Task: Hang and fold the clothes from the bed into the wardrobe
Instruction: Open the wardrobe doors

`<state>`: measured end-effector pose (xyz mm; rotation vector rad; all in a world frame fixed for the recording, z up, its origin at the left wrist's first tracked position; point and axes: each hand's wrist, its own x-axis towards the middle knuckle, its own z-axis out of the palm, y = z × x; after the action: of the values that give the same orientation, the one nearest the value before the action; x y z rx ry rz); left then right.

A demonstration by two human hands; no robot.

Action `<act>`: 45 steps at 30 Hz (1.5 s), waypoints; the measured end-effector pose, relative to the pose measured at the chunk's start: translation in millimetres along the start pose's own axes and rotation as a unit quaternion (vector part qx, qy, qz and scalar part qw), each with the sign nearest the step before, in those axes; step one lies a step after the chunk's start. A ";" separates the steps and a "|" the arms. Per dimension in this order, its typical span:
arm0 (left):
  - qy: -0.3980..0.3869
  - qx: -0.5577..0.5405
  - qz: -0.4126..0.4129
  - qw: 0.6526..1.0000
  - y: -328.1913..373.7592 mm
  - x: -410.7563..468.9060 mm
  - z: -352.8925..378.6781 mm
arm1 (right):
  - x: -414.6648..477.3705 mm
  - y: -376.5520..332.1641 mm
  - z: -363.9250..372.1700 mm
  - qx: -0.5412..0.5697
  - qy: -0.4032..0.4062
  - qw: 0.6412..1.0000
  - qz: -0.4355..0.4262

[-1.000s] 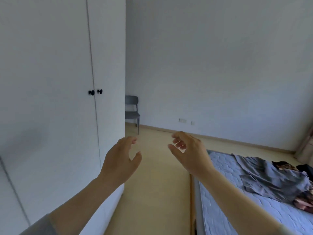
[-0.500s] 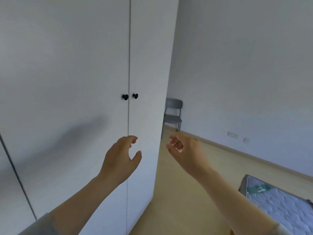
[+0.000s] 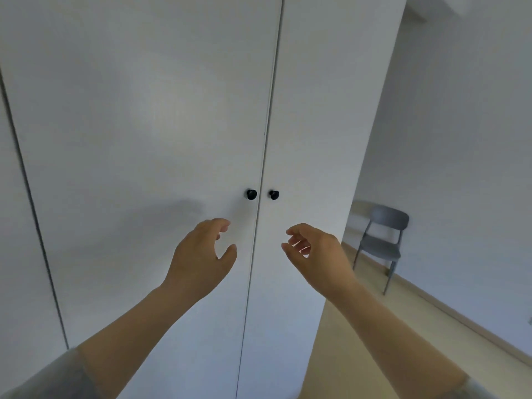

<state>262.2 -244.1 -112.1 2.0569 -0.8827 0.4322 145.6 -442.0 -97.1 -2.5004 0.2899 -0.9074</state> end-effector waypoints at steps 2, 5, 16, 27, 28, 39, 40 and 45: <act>0.022 0.007 0.004 1.000 2.5 15.8 2.3 | 20.7 7.4 2.2 0.006 0.004 1.000 -0.020; 0.042 0.025 0.015 0.999 3.5 37.8 8.4 | 49.0 17.8 9.1 0.011 0.017 0.999 -0.043; 0.069 0.087 -0.022 0.994 12.2 95.2 52.0 | 138.6 65.4 32.4 -0.004 -0.022 0.994 -0.106; 0.083 0.248 -0.077 0.962 28.0 102.5 70.0 | 176.4 100.4 47.0 0.042 -0.096 0.976 -0.190; 0.066 0.270 -0.080 0.957 27.9 105.2 70.1 | 177.0 100.8 48.5 0.047 -0.100 0.975 -0.194; 0.016 0.368 -0.141 0.919 22.5 111.1 76.8 | 169.1 102.9 51.8 0.067 -0.098 0.976 -0.181; 0.012 0.372 -0.143 0.917 22.5 111.4 76.4 | 166.9 102.6 52.1 0.075 -0.093 0.977 -0.177; -0.003 0.368 -0.149 0.918 22.9 111.4 72.8 | 154.8 98.6 50.0 0.099 -0.071 0.982 -0.143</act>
<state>322.1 -360.2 -78.0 2.8254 -0.4076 0.6566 291.8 -563.6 -93.7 -2.4397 -0.2025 -0.8134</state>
